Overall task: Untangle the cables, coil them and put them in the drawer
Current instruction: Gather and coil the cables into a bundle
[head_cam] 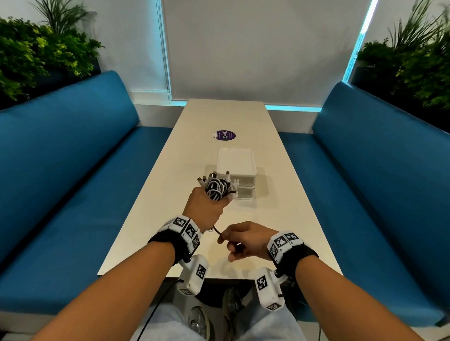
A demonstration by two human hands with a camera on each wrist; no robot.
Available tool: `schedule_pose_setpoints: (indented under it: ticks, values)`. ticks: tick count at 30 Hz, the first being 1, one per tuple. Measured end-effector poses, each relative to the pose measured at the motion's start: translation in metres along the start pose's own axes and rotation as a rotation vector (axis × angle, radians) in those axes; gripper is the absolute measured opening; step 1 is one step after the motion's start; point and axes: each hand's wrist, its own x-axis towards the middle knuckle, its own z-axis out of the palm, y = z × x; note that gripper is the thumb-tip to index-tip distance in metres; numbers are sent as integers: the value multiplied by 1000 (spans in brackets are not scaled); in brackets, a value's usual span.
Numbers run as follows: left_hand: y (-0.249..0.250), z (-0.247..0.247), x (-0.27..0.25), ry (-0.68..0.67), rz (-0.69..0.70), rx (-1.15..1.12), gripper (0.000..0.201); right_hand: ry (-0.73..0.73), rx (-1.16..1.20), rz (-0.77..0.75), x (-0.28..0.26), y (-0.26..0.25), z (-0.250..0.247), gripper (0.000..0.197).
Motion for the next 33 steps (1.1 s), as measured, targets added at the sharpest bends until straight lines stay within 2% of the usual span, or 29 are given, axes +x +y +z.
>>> schedule_pose_setpoints:
  ticks: [2, 5, 7, 11, 16, 19, 20, 24, 26, 28, 30, 32, 33]
  values:
    - [-5, -8, 1, -87, 79, 191, 29, 59, -40, 5, 0, -2, -5, 19]
    - [-11, -14, -8, -333, 229, 556, 33, 81, -47, 7, -2, -5, -14, 12]
    - [-14, -15, -14, -404, 234, 617, 33, 74, -83, -17, -5, -3, -17, 11]
    - [-17, -13, -22, -449, 293, 675, 18, 166, -44, -56, -7, 6, -19, 8]
    - [-18, -5, -25, -431, 402, 967, 26, 188, -154, -13, -1, 10, -23, 34]
    - [-18, -4, -25, -400, 548, 1112, 22, 223, -317, 2, 0, 5, -28, 13]
    - [-19, -5, -24, -390, 588, 1138, 20, 258, -335, -7, 1, 5, -31, 12]
    - [-18, -3, -28, -357, 695, 1220, 14, 453, -270, -82, 6, 7, -42, 31]
    - [-16, 1, -32, -355, 746, 1301, 17, 432, -226, -86, 6, 2, -41, 39]
    - [-15, 6, -33, -365, 739, 1339, 29, 334, -232, -15, 1, -11, -30, 54]
    - [-16, 9, -33, -419, 699, 1334, 34, 203, -458, 54, -7, -20, -24, 73]
    - [-19, 9, -33, -478, 646, 1334, 31, 125, -672, 107, -11, -19, -24, 81]
    - [-21, 9, -33, -497, 620, 1349, 32, 96, -702, 129, -11, -16, -28, 82]
